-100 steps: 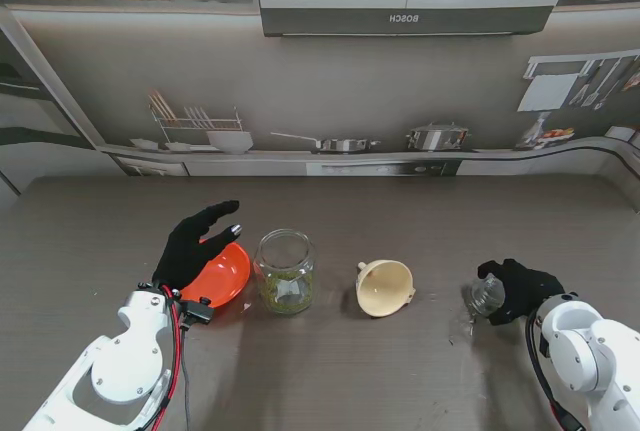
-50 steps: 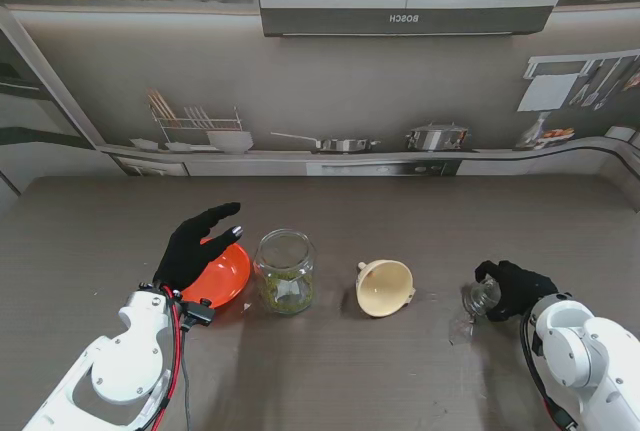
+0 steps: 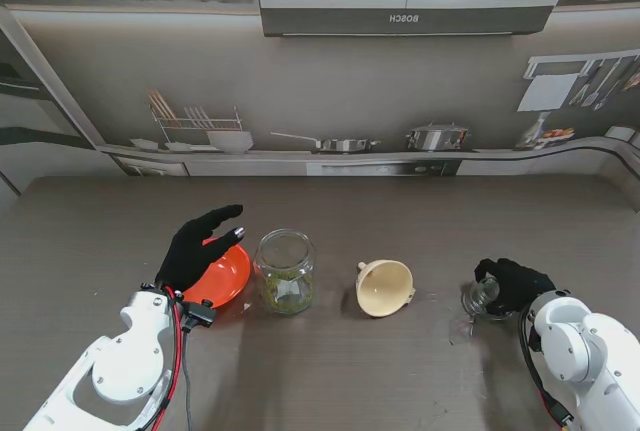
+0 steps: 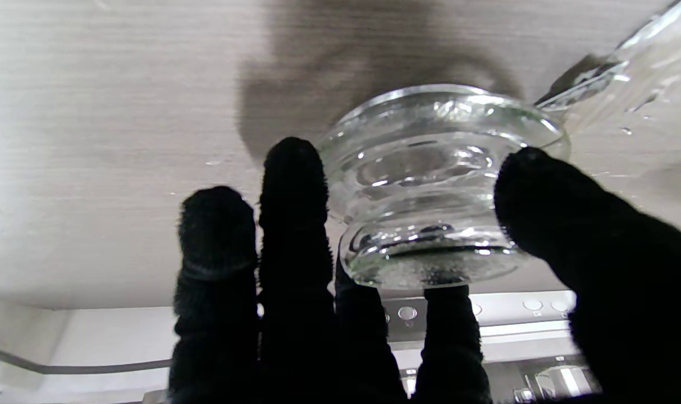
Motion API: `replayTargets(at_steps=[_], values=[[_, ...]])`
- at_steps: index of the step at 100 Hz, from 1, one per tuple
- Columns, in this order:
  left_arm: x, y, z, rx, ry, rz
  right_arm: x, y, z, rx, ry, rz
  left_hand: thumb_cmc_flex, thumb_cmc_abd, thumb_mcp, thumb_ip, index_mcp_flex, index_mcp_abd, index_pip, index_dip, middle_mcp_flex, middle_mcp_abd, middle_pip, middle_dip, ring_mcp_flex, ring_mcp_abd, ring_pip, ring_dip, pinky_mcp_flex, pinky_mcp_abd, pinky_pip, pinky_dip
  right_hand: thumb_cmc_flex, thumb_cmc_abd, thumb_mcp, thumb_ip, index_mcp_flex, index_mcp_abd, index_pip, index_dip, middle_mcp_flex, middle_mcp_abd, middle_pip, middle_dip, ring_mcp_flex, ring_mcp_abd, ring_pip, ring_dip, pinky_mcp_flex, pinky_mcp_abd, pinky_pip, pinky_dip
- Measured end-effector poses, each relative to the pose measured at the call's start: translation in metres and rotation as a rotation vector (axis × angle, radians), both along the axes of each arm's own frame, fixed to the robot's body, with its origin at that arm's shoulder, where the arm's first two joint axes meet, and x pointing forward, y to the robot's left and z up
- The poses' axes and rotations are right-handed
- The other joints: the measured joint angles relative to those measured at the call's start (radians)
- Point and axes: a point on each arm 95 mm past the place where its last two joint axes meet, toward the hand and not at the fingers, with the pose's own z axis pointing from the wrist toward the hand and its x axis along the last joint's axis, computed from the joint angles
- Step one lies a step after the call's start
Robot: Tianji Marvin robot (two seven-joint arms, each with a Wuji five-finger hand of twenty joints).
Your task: Pour mung beans into a glass jar with a funnel
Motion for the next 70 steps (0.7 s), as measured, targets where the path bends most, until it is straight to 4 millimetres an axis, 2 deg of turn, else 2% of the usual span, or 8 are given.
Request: replayTargets(at_steps=[30, 36, 43, 54, 70], values=[[0.0004, -0.0011, -0.0002, -0.003, 0.005, -0.003, 0.0024, 0.0011, 0.0036, 0.014, 0.024, 0.012, 0.000, 0.000, -0.011, 0.000, 0.000, 0.000, 0.000, 0.000, 0.000, 0.000, 0.000, 0.000, -0.001, 0.000, 0.000, 0.000, -0.001, 0.000, 0.000, 0.000, 0.007, -0.001, 0.008, 0.000, 0.030, 0.021, 0.000, -0.017, 0.039, 0.032, -0.026, 0.001, 0.038, -0.026, 0.012, 0.002, 0.026, 0.000, 0.002, -0.001], [0.0005, -0.0012, -0.0003, -0.002, 0.006, -0.004, 0.0029, 0.0017, 0.0039, 0.016, 0.026, 0.019, 0.000, 0.000, -0.011, 0.000, 0.000, 0.000, 0.000, 0.000, 0.000, 0.000, 0.000, 0.000, -0.001, 0.000, 0.000, 0.000, -0.001, 0.000, 0.000, 0.000, 0.014, -0.024, 0.008, -0.002, 0.043, 0.021, 0.000, -0.023, 0.052, 0.036, -0.029, 0.003, 0.047, -0.031, 0.007, 0.006, 0.035, -0.001, 0.002, -0.001], [0.0005, -0.0013, -0.0004, -0.002, 0.008, -0.006, 0.0039, 0.0025, 0.0040, 0.016, 0.027, 0.028, 0.000, 0.001, -0.011, 0.000, 0.000, 0.000, 0.000, 0.000, 0.000, 0.000, 0.000, 0.000, -0.001, 0.000, 0.000, 0.000, -0.001, 0.000, 0.000, 0.000, 0.027, -0.056, 0.008, -0.022, 0.059, 0.021, 0.001, -0.026, 0.063, 0.042, -0.030, 0.017, 0.055, -0.033, 0.019, 0.006, 0.039, -0.001, 0.012, -0.001], [0.0005, -0.0013, -0.0006, -0.001, 0.009, -0.006, 0.0059, 0.0033, 0.0041, 0.020, 0.026, 0.037, 0.000, 0.002, -0.013, 0.000, 0.000, 0.000, 0.000, 0.000, 0.000, 0.000, 0.000, 0.000, -0.001, 0.000, 0.000, 0.000, -0.010, 0.000, 0.000, 0.000, 0.058, -0.120, 0.008, -0.085, 0.081, 0.021, 0.021, -0.028, 0.084, 0.053, -0.030, 0.041, 0.086, -0.034, 0.053, 0.008, 0.062, -0.002, 0.028, -0.001], [0.0003, -0.0016, -0.0010, 0.000, 0.013, -0.010, 0.0080, 0.0039, 0.0041, 0.033, 0.032, 0.052, 0.001, 0.013, -0.020, 0.000, 0.000, 0.001, 0.000, 0.000, 0.000, 0.000, 0.000, 0.000, -0.002, 0.000, 0.000, 0.000, -0.011, 0.000, 0.000, 0.000, 0.086, -0.181, 0.007, -0.135, 0.109, 0.021, 0.035, -0.028, 0.108, 0.067, -0.031, 0.060, 0.121, -0.029, 0.077, 0.008, 0.094, -0.002, 0.042, -0.001]])
